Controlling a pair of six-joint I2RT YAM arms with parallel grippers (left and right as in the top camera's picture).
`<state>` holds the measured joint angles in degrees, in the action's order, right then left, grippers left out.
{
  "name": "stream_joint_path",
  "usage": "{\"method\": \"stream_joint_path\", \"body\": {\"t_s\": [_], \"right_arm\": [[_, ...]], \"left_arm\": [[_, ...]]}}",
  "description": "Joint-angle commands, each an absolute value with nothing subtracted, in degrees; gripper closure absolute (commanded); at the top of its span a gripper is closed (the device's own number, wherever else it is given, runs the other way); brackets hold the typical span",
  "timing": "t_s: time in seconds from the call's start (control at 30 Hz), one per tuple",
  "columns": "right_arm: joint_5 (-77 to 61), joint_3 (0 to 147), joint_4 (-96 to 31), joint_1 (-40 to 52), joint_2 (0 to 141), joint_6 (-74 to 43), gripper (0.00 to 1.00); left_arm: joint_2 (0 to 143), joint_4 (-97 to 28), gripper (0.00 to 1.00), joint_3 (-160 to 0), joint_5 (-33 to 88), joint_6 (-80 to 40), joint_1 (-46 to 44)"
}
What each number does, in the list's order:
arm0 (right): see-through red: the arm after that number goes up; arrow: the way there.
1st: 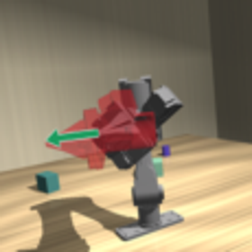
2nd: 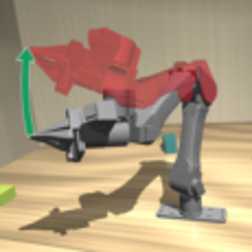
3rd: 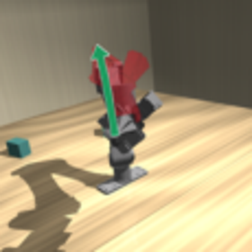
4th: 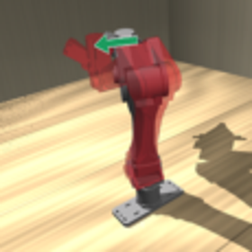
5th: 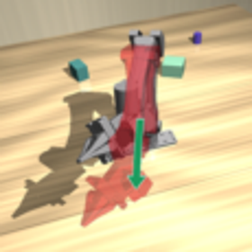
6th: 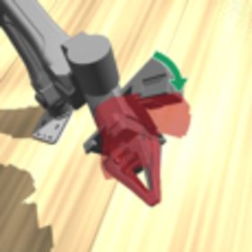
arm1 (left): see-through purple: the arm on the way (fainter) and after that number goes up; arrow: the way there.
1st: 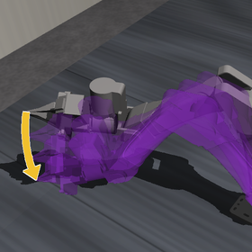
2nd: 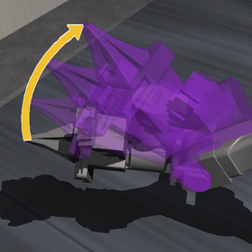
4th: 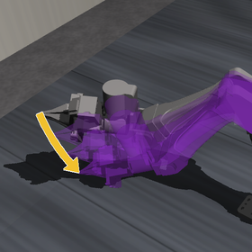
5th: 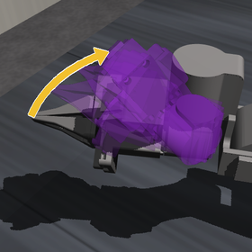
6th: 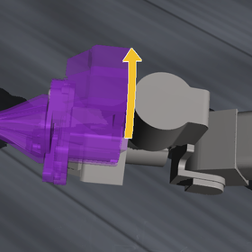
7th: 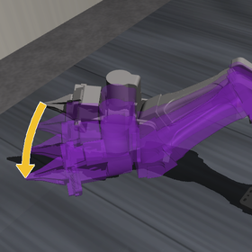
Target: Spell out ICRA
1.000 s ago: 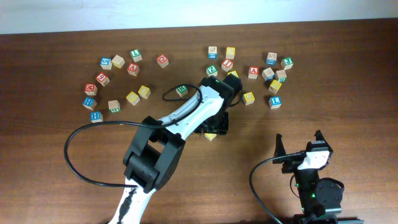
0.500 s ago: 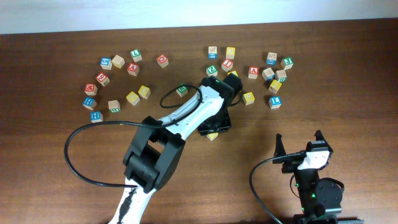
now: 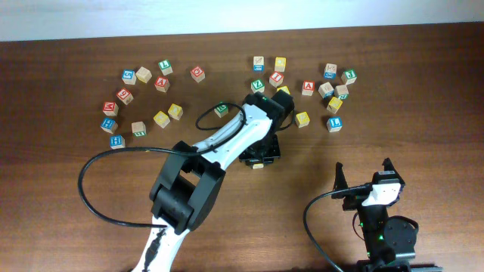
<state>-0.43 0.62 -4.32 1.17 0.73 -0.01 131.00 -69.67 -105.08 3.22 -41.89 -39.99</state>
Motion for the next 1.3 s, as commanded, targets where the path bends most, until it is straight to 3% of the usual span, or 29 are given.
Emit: {"method": "stream_joint_path", "body": {"t_s": [0.0,0.17,0.4,0.7,0.8,0.93,1.03,1.2,1.27], "right_arm": [[-0.2,0.3,-4.6,1.5,0.4,-0.2,0.02],[-0.2,0.3,-4.6,1.5,0.4,-0.2,0.02],[-0.2,0.3,-4.6,1.5,0.4,-0.2,0.02],[-0.2,0.3,-4.6,1.5,0.4,-0.2,0.02],[-0.2,0.3,-4.6,1.5,0.4,-0.2,0.02],[-0.2,0.3,-4.6,1.5,0.4,-0.2,0.02],[-0.2,0.3,-4.6,1.5,0.4,-0.2,0.02],[-0.2,0.3,-4.6,1.5,0.4,-0.2,0.02],[-0.2,0.3,-4.6,1.5,0.4,-0.2,0.02]], "left_arm": [[131.3,-69.9,0.73,-105.0,0.9,-33.3,-39.8],[131.3,-70.3,0.72,-105.0,-5.7,-16.4,-38.2],[131.3,-71.4,0.7,-105.0,-5.8,10.4,-34.4],[131.3,-69.9,0.67,-105.1,-6.0,21.9,-34.4],[131.2,-70.1,0.63,-106.8,-5.8,18.0,-34.2],[130.0,-74.3,0.44,-114.6,-4.3,14.4,-34.2],[129.5,-76.2,0.39,-120.2,-4.3,7.7,-33.5],[129.5,-76.8,0.35,-123.0,-3.8,-31.0,-27.9],[129.5,-77.4,0.26,-120.6,-3.8,-41.4,-27.0]]}}
